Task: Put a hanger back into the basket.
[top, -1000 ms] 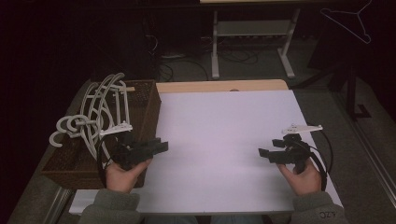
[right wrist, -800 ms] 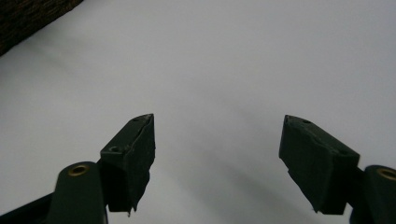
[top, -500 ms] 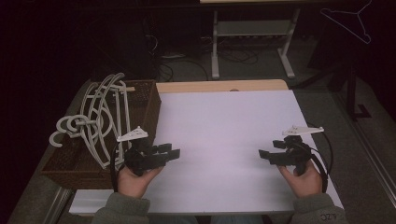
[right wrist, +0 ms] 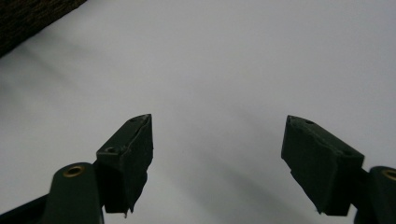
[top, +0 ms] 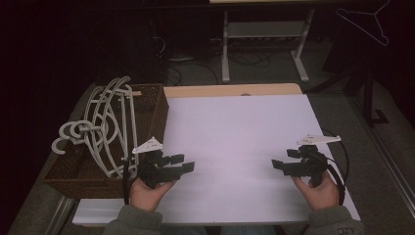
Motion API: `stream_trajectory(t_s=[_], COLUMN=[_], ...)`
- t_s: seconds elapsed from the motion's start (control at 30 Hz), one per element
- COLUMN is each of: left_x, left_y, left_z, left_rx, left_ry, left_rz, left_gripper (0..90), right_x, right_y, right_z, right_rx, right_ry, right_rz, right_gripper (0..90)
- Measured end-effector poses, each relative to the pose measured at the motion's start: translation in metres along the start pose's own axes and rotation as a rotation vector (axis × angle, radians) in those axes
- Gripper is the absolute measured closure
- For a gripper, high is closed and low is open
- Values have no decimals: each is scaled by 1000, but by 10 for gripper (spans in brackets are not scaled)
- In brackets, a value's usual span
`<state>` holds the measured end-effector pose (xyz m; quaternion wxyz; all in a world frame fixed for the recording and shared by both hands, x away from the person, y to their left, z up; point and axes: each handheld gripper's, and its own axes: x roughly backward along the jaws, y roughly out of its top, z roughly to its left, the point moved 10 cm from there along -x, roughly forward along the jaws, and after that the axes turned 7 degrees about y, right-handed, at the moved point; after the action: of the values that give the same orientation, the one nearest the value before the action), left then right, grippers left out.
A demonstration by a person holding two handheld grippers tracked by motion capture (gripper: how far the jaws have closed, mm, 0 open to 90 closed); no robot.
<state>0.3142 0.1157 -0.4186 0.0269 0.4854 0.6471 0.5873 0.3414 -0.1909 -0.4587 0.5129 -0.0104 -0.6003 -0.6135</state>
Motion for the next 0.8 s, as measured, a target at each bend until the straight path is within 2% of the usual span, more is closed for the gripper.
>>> stream_trajectory(t_s=[0.2,0.4,0.47,0.8], left_x=[-3,-5,-6,-12], left_y=[-4,-8,-11,-20], left_z=[0,0,1,-1], left_rx=[-12,-5,-16,-19], left_ry=[9,8,9,3], left_rz=[5,2,10,28], left_gripper=[386,366,362,343], right_x=[1,2,2,3], right_y=[-3,-6,-7,-11], right_z=[2,5,6,7], right_rx=[0,5,1,8], right_ry=[1,5,7,4], right_rz=[3,5,7,12], right_gripper=[232,231,229,228])
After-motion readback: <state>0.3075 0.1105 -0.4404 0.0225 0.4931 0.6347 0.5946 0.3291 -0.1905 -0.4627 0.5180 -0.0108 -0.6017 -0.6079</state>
